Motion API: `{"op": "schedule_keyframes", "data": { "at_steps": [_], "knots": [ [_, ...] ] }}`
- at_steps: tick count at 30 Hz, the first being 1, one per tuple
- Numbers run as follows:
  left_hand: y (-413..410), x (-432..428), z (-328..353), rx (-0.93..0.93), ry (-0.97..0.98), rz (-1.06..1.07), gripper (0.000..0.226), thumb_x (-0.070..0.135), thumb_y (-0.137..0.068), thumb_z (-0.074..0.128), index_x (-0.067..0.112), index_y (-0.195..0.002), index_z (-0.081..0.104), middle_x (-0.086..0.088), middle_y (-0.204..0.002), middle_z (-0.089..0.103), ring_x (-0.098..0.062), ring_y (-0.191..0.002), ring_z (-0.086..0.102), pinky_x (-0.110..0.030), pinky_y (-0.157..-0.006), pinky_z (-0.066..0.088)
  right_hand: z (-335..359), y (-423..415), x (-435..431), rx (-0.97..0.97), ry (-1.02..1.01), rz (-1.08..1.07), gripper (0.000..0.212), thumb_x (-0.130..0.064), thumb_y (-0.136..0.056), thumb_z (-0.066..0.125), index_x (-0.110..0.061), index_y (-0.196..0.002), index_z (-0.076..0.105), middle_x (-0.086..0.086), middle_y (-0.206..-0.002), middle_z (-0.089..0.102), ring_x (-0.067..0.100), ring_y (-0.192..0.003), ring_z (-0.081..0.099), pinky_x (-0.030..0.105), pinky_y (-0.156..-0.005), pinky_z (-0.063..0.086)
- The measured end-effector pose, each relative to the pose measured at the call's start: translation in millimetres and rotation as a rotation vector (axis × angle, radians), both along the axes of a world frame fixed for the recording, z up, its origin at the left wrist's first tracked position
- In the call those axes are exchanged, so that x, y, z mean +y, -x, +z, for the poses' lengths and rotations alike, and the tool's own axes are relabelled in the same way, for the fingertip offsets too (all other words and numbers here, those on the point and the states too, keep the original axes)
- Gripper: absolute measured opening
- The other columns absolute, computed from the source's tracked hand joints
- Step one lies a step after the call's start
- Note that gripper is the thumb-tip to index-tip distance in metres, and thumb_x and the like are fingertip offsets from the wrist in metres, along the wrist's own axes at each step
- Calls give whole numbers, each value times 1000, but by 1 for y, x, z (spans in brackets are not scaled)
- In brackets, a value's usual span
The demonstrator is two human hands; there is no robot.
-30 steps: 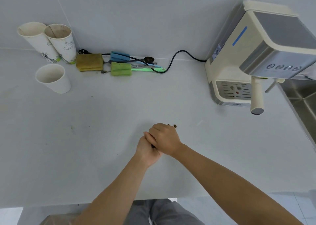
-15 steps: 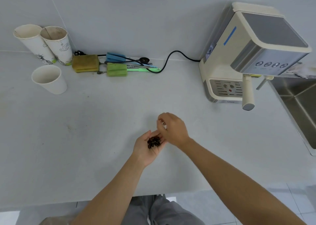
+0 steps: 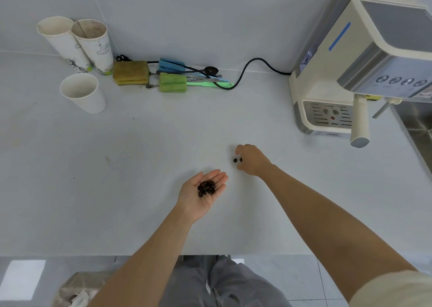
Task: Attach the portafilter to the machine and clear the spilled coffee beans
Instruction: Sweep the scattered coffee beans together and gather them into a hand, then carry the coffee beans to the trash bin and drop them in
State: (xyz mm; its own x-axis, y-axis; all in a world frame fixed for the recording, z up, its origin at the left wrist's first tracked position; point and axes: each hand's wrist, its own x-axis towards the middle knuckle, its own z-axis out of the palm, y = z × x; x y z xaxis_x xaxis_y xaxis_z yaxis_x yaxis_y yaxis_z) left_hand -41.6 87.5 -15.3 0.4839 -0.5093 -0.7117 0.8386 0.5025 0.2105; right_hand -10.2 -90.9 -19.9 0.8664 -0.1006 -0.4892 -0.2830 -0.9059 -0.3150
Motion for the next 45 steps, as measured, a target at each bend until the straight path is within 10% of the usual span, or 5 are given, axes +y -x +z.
{"op": "schedule_keyframes", "data": {
  "at_steps": [7,12,28,37,45],
  "knots": [
    [-3,4,2,5,-9,12,43,22,-99,27,-7,-96,59,-22,-108,61,-31,-110,52,-40,-97,40,0,-16,15,34,89,205,4,0,-84,49,-2,-88,47,10,-93,41,25,-82,44,30,-63,36],
    [-6,6,1,5,-3,15,44,22,-99,26,-7,-97,59,-22,-115,58,-30,-114,50,-40,-98,39,1,-24,18,73,135,286,41,-1,-84,50,-17,-56,26,-4,-65,28,21,-76,40,20,-47,23],
    [-18,7,0,9,0,56,44,22,-100,26,-11,-105,56,-25,-139,45,-32,-131,42,-41,-101,36,31,-20,34,-122,-218,178,17,1,-76,59,-10,-69,47,3,-71,50,18,-68,45,17,-52,31],
    [-21,27,8,-3,69,250,38,17,-98,32,-2,-85,62,-15,-70,74,-27,-74,72,-44,-91,51,50,-11,88,-97,-333,341,14,2,-79,57,3,-91,63,18,-92,66,17,-75,50,20,-59,40],
    [-16,69,8,-66,116,379,59,16,-97,31,-7,-63,73,-18,-78,75,-29,-77,73,-44,-96,49,53,-11,129,-218,-385,339,14,-8,-86,56,2,-92,63,17,-98,65,23,-83,58,30,-75,48]
  ]
}}
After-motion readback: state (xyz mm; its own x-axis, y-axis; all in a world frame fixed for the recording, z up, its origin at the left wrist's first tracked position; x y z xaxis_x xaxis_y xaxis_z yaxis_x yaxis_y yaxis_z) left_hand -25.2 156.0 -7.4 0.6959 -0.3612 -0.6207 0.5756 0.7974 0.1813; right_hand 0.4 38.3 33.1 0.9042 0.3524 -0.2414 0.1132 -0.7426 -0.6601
